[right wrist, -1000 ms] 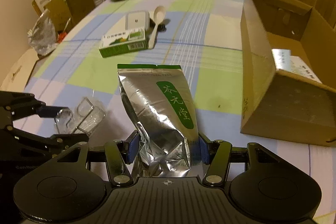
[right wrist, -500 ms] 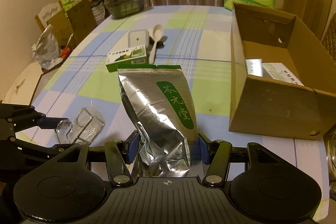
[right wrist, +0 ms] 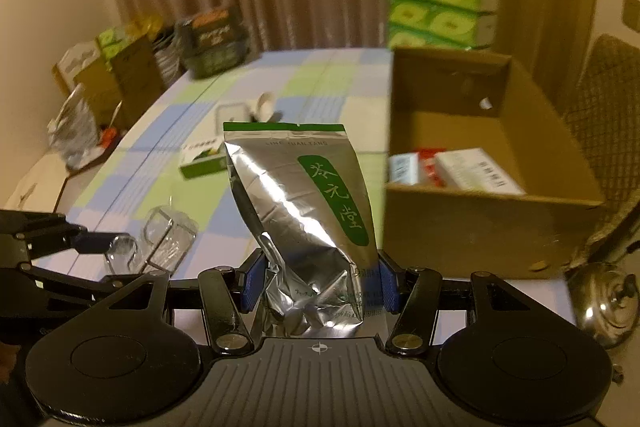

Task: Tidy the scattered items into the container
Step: 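Carry the soap dish and foil bag over the cardboard box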

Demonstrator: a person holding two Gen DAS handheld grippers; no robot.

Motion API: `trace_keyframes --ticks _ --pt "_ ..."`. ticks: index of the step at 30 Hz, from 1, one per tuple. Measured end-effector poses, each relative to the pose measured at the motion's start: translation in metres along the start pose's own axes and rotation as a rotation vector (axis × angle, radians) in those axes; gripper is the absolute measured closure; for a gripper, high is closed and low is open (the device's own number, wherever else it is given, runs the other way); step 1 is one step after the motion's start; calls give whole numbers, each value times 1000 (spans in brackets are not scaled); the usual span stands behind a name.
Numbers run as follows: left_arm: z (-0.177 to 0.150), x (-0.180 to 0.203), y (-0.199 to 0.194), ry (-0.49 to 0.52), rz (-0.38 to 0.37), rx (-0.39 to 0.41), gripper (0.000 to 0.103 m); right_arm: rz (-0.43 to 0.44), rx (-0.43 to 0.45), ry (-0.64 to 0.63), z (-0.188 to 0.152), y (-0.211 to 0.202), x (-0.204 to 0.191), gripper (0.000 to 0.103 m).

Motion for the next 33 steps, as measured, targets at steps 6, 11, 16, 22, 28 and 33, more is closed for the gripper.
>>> trace_keyframes --ticks 6,11,16,22,28,33 --pt "19 32 -1 8 -48 40 53 -59 42 31 4 -23 27 50" --pt "39 62 0 20 -88 76 53 -106 60 54 6 -34 53 50" --pt "63 89 7 25 -121 104 53 -145 70 76 10 -36 82 50" --pt "87 113 15 27 -146 129 53 -175 77 100 18 -30 114 50" --pt "109 134 27 30 -161 145 53 -196 83 107 26 -25 140 50" --pt "123 150 38 30 -176 146 53 -195 79 117 31 -15 155 50"
Point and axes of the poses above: each gripper's, at about its wrist camera, not at the fingertips, and y roughly the way its jaws point, x to its right, z to its top, the point moved 4 cm from there along y, roughly the way its jaws point, and after that the axes turned 14 degrees about -y, right-handed, at the moved point
